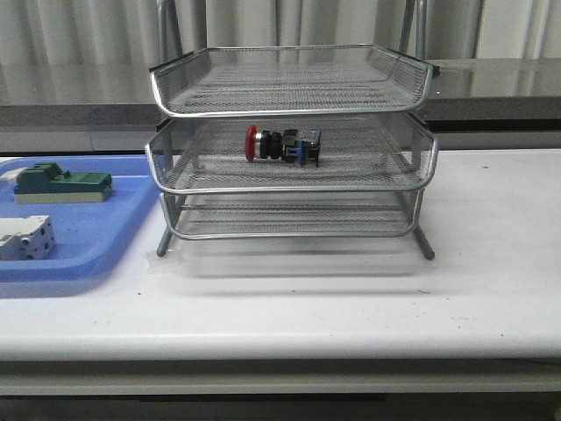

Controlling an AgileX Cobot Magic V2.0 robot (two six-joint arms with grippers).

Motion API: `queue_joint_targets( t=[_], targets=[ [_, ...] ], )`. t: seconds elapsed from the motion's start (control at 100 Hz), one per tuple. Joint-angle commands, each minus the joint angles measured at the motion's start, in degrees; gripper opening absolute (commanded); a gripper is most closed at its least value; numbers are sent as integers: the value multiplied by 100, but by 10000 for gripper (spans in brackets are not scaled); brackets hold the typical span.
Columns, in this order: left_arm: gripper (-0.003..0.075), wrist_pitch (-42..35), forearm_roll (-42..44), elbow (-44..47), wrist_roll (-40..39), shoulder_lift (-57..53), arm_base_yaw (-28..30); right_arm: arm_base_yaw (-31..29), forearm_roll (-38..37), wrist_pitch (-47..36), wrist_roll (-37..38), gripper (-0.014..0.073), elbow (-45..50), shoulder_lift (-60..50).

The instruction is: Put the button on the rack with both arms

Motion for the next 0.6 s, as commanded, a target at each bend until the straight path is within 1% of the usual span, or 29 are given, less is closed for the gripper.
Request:
queue_joint_targets(
  t=[0.0, 0.1, 0.22, 0.59],
  targets=[
    [-20, -477, -37, -142, -75, 35, 13, -197, 29, -180, 25, -60, 83, -442],
    [-20, -477, -37, -142, -75, 35, 13, -283, 29, 22, 25, -60, 224, -867],
    [-20, -477, -37, -142, -75, 35, 13, -284, 34, 271, 25, -60, 257, -1124],
    [-20, -477, -37, -142, -75, 35, 13, -284, 34, 314, 25, -60, 257, -1151]
  ],
)
